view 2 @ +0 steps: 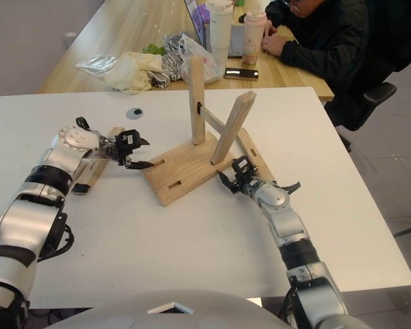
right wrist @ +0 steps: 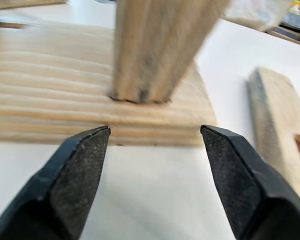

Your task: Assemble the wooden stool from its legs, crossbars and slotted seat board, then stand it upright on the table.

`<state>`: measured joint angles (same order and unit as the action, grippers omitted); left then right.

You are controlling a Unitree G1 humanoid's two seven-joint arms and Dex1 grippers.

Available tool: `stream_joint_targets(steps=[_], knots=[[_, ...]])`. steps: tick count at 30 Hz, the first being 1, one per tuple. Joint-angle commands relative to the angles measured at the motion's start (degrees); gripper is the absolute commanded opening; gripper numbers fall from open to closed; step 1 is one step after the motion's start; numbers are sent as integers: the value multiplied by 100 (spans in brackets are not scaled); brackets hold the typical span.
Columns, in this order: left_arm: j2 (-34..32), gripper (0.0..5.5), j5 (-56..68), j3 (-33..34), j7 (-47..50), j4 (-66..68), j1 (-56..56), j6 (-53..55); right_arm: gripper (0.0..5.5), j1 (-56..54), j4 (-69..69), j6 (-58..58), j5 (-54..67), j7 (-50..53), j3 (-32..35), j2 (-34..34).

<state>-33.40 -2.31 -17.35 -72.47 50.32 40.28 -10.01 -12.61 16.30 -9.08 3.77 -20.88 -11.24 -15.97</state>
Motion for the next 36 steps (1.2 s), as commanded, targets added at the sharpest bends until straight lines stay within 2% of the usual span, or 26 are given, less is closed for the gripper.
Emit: stream_joint_targets(steps=[1,6,12,16,18,25,34,36], knots=[[-56,363,1098,-182,-1222,-2405,-1603,2042,335,-514,481,197,-168,287,181,228],[-8,363,1829,708,-450,-3096,-1308,3146,335,-89,-442,8,-211,-30,252,-185],[-265,363,1484,1277,581,-2551,-1227,2732,335,622,-2178,-636,-328,-490,238,-763],[-371,363,1344,2301,2424,-1566,-1148,2030,335,942,-2744,-992,-244,-432,643,-883],[-491,363,1308,2571,2796,-1163,-1326,1669,335,1122,-2904,-1097,-231,-363,767,-834],[-910,363,1303,3005,2725,248,-1805,840,335,1518,-3179,-1253,-237,-161,934,-687],[-1015,363,1056,2818,2261,1140,-2051,599,335,1632,-3154,-1276,-234,-101,955,-701],[-1042,339,1011,2803,2255,1281,-2101,619,335,1618,-3131,-1281,-232,-102,944,-710]])
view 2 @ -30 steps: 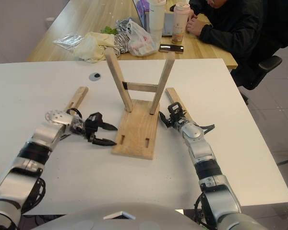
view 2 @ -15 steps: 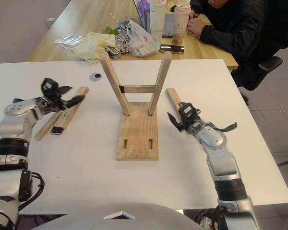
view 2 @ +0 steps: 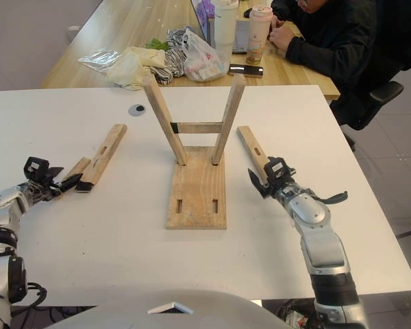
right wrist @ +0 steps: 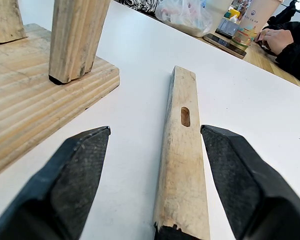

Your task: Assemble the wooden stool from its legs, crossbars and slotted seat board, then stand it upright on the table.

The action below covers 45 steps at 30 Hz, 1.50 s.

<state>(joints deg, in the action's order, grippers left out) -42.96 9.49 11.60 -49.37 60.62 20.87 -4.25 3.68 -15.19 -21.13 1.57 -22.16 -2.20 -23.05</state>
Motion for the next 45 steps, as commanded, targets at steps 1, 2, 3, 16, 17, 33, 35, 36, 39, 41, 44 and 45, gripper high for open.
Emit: stream_joint_targets(steps=[1,2,3,16,17,33,35,36,39,41,44,45], knots=[[-101,320,-183,-88,-22,328,-169,68,335,-18,26,-78,-11,25,35,-4],[-119,307,-189,-80,-2,398,-187,66,335,-39,49,-76,-12,21,29,-5],[-134,295,-190,-74,2,452,-203,62,335,-53,55,-79,-12,20,24,-5],[-90,124,-198,-178,-237,786,-494,-11,335,-232,179,-83,-14,22,17,-5],[-80,124,-199,-184,-236,789,-499,-25,335,-246,188,-86,-13,21,18,-4],[1922,124,1221,-259,835,-4277,2485,-873,335,-2465,-621,-686,4550,414,2360,917],[2290,124,1183,-527,916,-4637,2522,-834,335,-2872,-718,-854,5224,662,2333,1040],[2475,124,1153,-687,935,-4779,2514,-814,335,-3059,-783,-934,5548,791,2252,1123],[2808,124,966,-1042,987,-5040,2440,-885,335,-3446,-907,-1090,6094,995,1910,1323],[2944,124,907,-1172,1000,-5106,2392,-882,335,-3524,-991,-1108,6229,1049,1679,1418],[3041,124,884,-1270,983,-5272,2249,-853,335,-3551,-1014,-1102,6285,1082,1406,1538],[3061,124,876,-1307,962,-5328,2188,-864,335,-3567,-989,-1083,6279,1094,1337,1568]])
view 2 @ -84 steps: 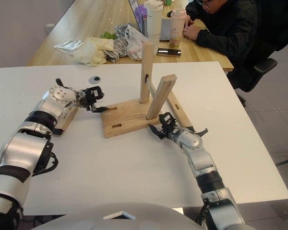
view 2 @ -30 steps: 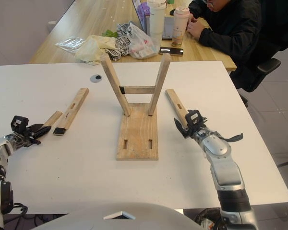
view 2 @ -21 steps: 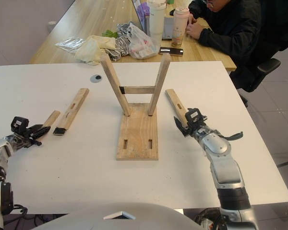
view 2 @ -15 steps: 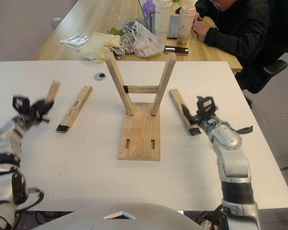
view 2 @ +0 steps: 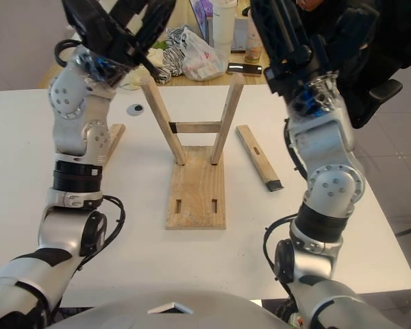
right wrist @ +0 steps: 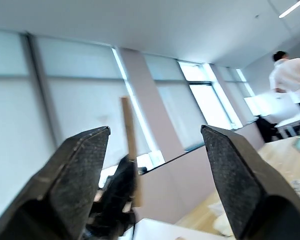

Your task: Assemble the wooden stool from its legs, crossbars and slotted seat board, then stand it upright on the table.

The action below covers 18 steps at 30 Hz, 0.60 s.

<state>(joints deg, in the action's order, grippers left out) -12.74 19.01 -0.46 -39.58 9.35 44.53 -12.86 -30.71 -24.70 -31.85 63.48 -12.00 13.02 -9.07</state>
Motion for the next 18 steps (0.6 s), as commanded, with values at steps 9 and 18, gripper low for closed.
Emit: stream_joint_targets(steps=[9,18], knots=[[150,124,-261,-503,-106,-616,-647,-55,307,-391,233,134,116,114,-368,399],[172,124,-334,-593,-95,-706,-713,-90,149,-524,401,317,98,222,-307,521]])
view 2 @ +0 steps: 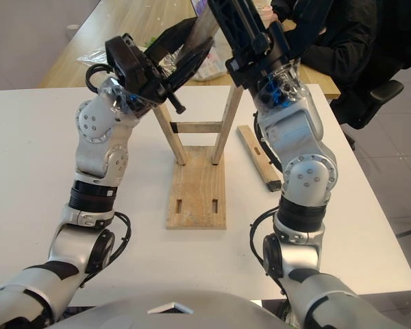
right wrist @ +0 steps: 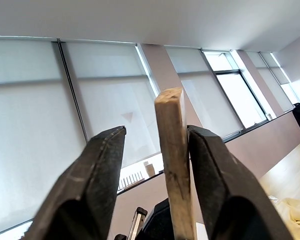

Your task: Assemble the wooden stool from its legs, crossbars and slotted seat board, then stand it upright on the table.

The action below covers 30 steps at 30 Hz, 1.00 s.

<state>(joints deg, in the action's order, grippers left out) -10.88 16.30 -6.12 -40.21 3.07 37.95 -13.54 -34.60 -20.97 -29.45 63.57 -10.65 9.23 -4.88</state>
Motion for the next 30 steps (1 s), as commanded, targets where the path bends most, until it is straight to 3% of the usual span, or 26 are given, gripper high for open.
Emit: stream_joint_targets(steps=[1,7,12,13,19,22,25,30], knots=[[-9,124,-59,-35,-28,-86,-52,-23,134,-136,44,90,85,105,80,103],[-10,124,-75,-32,9,-68,-18,-33,47,-140,99,115,118,119,110,93],[-33,124,-331,-60,143,68,31,-83,40,-131,91,119,117,141,119,113],[-60,161,-416,-71,177,113,33,-57,40,-132,86,132,111,152,132,109],[-403,251,-576,34,113,156,-262,151,39,-31,154,320,233,249,818,-292],[-491,300,-284,400,344,17,-396,413,39,309,225,360,210,191,1273,-633],[-428,304,682,1094,636,-233,-449,1042,39,819,531,454,-52,-63,1677,-1004],[-447,304,1299,1797,1193,35,-244,1616,39,1387,1549,904,-1051,-807,1475,-1139]])
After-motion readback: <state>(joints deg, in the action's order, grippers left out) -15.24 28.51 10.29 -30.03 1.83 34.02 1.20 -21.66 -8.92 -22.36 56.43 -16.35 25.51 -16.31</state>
